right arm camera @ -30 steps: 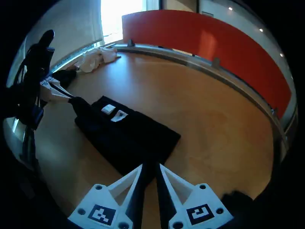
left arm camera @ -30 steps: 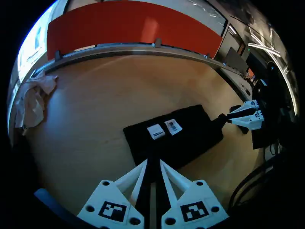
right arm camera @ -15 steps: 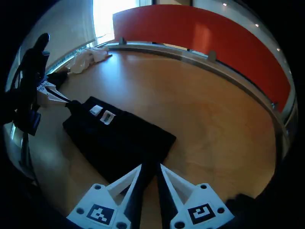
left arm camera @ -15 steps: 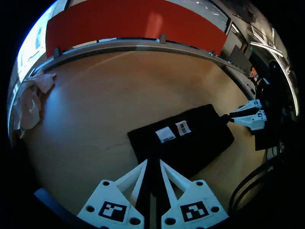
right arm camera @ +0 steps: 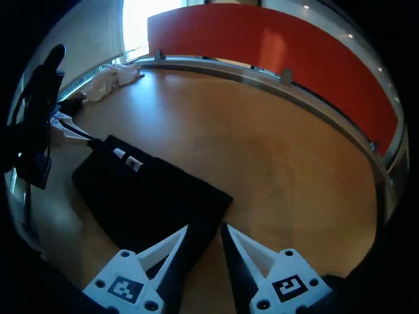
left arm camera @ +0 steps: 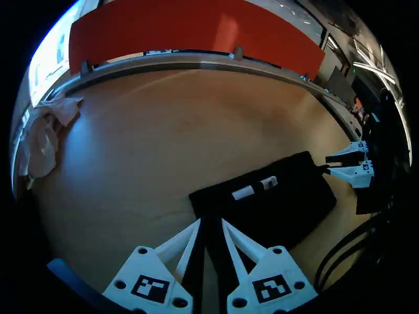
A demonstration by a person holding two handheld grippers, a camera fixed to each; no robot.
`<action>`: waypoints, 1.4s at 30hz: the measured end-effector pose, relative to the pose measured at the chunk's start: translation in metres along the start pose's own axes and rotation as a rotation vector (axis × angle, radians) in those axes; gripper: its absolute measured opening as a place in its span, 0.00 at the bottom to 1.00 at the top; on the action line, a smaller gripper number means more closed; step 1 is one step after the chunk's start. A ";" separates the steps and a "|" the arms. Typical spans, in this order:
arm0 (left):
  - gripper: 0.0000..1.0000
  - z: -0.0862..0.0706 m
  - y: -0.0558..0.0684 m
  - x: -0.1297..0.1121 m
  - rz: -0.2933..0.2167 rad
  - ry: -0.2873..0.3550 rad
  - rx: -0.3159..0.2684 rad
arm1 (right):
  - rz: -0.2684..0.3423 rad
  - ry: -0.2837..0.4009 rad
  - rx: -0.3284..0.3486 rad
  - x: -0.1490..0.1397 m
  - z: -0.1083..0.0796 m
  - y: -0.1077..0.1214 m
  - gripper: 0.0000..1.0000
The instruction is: Fold towel
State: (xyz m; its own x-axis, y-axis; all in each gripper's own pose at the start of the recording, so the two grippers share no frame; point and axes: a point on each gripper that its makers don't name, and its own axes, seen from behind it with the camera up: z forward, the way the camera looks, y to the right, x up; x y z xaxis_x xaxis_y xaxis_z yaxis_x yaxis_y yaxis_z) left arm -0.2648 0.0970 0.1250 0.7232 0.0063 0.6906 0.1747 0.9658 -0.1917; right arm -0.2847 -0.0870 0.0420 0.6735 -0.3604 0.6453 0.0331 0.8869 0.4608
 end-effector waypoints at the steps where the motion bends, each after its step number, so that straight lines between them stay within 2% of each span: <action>1: 0.22 0.000 -0.001 0.001 -0.003 0.001 0.005 | 0.001 0.005 -0.004 0.002 0.000 0.001 0.53; 2: 0.25 0.000 -0.003 0.002 -0.006 0.002 0.010 | 0.002 0.011 -0.008 0.003 0.001 0.002 0.58; 4: 0.39 -0.001 -0.006 0.004 -0.012 0.006 0.021 | 0.003 0.022 -0.012 0.006 0.000 0.003 0.65; 8: 0.67 -0.004 -0.012 0.007 -0.018 0.016 0.039 | 0.002 0.036 -0.016 0.009 -0.003 0.004 0.72; 12: 0.86 -0.008 -0.016 0.008 -0.021 0.024 0.049 | -0.004 0.044 -0.020 0.008 -0.006 0.005 0.78; 17: 0.92 -0.015 -0.020 0.004 -0.024 0.033 0.066 | -0.002 0.051 -0.013 0.004 -0.012 0.001 0.89; 42: 0.92 -0.058 -0.022 -0.053 -0.071 0.018 0.121 | 0.002 0.056 0.000 -0.029 -0.052 -0.022 0.89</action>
State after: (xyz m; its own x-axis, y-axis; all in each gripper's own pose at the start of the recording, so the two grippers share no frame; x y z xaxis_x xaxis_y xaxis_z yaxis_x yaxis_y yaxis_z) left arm -0.2678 0.0605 0.0522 0.7241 -0.0672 0.6865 0.1448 0.9879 -0.0561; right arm -0.2668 -0.0814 -0.0185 0.7135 -0.3423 0.6113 0.0322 0.8876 0.4595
